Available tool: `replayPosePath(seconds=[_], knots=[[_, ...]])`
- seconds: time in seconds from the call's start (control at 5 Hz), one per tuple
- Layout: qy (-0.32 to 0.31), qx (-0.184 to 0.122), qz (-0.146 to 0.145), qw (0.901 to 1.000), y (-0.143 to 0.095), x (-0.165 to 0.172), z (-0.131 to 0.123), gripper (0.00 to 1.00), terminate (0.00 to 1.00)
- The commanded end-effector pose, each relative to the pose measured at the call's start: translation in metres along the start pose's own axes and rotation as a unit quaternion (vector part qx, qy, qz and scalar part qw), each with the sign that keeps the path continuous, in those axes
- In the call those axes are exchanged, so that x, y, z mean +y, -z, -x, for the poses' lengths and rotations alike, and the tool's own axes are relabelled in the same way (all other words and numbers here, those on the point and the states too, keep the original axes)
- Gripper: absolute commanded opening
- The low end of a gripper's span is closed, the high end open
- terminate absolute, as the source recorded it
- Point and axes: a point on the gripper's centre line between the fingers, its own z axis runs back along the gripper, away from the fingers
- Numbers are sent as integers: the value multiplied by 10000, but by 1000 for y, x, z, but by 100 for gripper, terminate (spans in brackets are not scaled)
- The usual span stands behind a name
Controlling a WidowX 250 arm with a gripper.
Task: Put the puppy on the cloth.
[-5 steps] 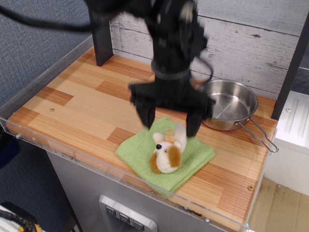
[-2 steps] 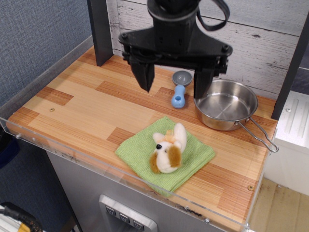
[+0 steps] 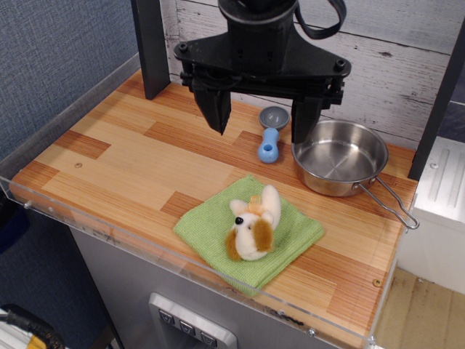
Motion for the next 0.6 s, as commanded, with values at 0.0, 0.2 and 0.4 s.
replayPosePath(seconds=[0.0,0.2,0.4], knots=[[-21,-155,78,9998,-17,6,9,100,0],[-21,-155,78,9998,-17,6,9,100,0],[-21,-155,78,9998,-17,6,9,100,100]])
